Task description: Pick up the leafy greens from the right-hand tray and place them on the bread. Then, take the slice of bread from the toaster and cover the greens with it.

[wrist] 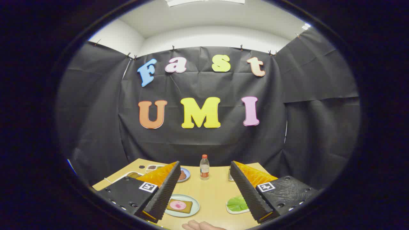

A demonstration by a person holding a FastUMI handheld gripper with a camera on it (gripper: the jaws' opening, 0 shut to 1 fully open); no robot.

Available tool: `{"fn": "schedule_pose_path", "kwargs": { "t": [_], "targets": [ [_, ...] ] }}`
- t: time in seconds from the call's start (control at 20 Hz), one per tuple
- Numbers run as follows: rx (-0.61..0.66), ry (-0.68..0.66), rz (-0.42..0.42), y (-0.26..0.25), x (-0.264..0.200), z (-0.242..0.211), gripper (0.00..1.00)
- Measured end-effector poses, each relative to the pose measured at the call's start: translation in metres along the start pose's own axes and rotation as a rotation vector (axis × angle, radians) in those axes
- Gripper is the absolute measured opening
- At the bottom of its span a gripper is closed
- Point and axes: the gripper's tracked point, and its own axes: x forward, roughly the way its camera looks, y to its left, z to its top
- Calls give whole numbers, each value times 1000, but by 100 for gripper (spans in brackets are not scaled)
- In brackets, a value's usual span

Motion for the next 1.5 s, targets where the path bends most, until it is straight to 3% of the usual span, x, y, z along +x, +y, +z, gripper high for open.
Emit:
{"fn": "schedule_pose_path", "kwargs": {
  "t": [0.45,0.8,1.05,1.5],
  "targets": [
    [-37,-1,3,-10,8,-1,97],
    [-37,16,-4,-59,38,-14,96],
    [-41,135,-21,-112,76,-76,96],
    [-25,464,-13,-193,162,-237,97]
  ]
}}
